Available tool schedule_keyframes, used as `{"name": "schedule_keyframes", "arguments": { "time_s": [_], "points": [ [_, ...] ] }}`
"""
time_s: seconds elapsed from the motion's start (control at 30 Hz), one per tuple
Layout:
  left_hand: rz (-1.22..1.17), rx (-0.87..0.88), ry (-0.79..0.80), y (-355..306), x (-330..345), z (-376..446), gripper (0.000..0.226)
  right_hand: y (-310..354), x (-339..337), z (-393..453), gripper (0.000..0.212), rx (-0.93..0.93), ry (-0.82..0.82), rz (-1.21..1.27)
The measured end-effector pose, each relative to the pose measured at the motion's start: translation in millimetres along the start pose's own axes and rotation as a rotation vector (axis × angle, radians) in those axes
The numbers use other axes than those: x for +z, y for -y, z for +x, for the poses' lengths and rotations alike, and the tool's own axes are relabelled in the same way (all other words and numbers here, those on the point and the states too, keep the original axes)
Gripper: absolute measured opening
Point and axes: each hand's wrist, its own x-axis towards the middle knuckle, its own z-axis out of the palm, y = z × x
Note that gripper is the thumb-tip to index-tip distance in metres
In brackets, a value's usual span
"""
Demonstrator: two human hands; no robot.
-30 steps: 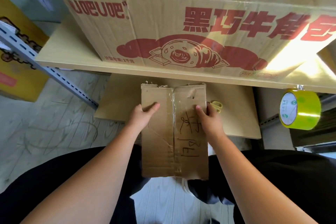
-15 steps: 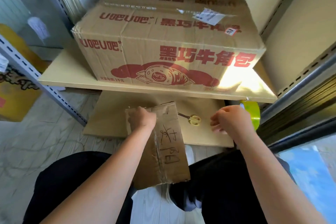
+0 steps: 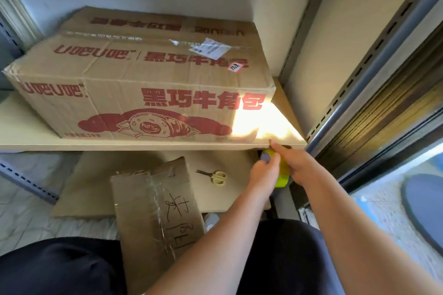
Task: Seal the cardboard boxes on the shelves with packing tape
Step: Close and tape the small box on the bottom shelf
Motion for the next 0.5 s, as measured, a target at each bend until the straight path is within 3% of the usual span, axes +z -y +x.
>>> {"name": "schedule_keyframes", "arguments": {
  "time_s": [0.1, 0.2, 0.33, 0.43, 0.5],
  "points": [
    [0.110, 0.161, 0.018, 9, 4, -7, 0.034, 4, 2, -15, 0.032, 0.075, 0.132, 0.063],
    [0.142, 0.262, -0.036, 8, -4, -16, 0.034, 19, 6, -33, 0.018, 0.064, 0.114, 0.044],
    [0.154, 0.333, -0.088, -8, -22, -54, 0.047, 46, 22, -77, 0.038, -0.059, 0.111, -0.132],
    [0.125, 0.385, -0.095, 4, -52, -87, 0.034, 42, 41, -115, 0.021, -0.225, 0.123, -0.061],
    [0.093, 0.357, -0.067, 24, -75, -106, 0.029, 24, 64, -129, 0.027, -0.257, 0.151, -0.080]
  ]
}}
